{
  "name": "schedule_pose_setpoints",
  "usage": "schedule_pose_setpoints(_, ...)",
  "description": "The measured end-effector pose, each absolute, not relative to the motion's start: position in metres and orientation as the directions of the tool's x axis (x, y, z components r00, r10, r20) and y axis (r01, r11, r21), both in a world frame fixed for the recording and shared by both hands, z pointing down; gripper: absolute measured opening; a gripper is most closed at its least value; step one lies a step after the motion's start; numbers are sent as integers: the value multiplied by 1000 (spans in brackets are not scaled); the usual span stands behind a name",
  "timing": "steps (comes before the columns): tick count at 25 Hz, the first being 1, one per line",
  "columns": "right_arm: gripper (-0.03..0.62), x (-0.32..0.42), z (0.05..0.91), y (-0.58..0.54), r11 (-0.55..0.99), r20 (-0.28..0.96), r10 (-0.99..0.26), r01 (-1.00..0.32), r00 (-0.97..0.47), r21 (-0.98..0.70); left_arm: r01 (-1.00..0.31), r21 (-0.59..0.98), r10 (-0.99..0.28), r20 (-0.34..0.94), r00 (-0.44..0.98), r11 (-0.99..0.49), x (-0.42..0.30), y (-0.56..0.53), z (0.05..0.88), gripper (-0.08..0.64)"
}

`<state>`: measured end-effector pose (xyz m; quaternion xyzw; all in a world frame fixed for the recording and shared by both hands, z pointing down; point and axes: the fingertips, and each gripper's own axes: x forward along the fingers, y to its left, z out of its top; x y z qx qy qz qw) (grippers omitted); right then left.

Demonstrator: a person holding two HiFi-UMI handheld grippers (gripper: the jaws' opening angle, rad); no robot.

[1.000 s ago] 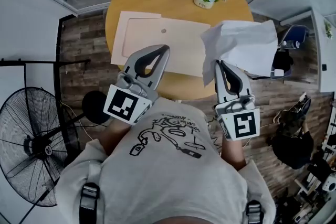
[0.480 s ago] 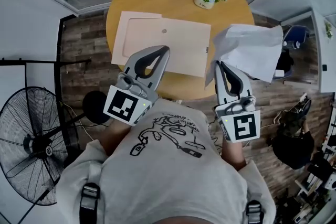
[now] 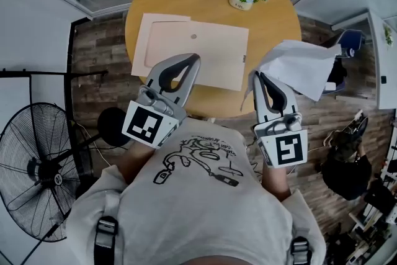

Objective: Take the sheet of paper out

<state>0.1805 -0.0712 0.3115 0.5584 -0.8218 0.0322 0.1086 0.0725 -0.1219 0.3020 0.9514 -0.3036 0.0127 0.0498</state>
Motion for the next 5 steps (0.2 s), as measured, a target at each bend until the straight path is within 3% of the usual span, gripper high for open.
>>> schedule_pose_setpoints(5,8,183,313,-68,376,217,-910,-924,-354,65,-577,85,-575,56,817,-812,75,-118,302,21)
